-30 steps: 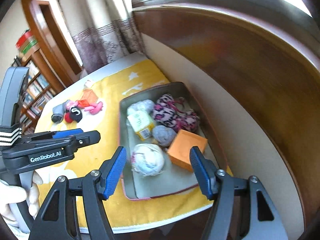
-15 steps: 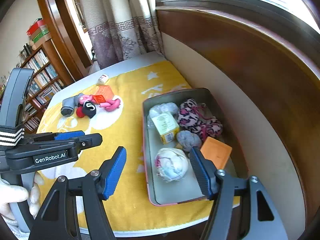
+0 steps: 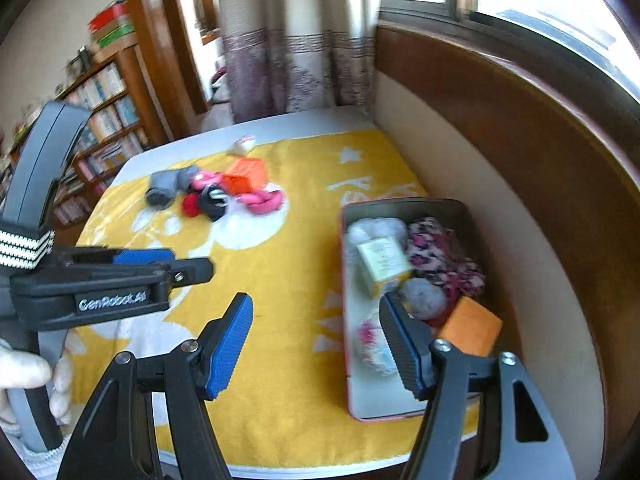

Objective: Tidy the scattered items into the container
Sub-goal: 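Move both grippers away from the tray back toward the items on the blanket, then lower the left gripper onto a grey sock while the right approaches the orange cube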

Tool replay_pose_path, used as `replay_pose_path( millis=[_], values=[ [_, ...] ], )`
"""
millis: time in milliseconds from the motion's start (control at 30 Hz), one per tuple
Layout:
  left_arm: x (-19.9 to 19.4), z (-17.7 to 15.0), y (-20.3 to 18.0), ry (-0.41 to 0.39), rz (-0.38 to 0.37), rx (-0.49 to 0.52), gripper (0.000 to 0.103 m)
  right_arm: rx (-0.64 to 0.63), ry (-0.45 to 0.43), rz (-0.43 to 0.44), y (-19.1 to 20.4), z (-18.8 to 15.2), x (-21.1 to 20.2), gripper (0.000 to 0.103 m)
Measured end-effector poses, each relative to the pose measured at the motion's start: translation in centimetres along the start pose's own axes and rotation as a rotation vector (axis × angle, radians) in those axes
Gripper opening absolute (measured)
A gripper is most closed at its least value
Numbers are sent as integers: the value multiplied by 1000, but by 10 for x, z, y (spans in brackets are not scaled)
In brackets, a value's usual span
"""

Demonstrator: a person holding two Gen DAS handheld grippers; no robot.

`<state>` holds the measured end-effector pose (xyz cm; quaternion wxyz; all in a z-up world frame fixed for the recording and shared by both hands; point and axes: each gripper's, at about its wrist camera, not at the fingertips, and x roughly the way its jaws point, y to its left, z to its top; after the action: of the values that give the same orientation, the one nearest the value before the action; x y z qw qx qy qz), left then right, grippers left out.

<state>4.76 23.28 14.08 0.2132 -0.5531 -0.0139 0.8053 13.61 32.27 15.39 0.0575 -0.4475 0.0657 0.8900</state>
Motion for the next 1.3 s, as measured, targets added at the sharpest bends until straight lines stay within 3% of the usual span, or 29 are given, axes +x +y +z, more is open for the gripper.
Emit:
replay_pose_path(
  millis=[267, 767, 1300],
  values=[
    [-8, -7, 40, -7, 24, -82, 51, -52, 64, 172, 37, 0, 18, 70],
    [-5, -10, 110, 12, 56, -203, 51, -12, 144, 217, 62, 24, 62, 70],
    [30, 24, 191, 67, 61, -305, 51, 111, 215, 198, 63, 71, 123, 70]
  ],
)
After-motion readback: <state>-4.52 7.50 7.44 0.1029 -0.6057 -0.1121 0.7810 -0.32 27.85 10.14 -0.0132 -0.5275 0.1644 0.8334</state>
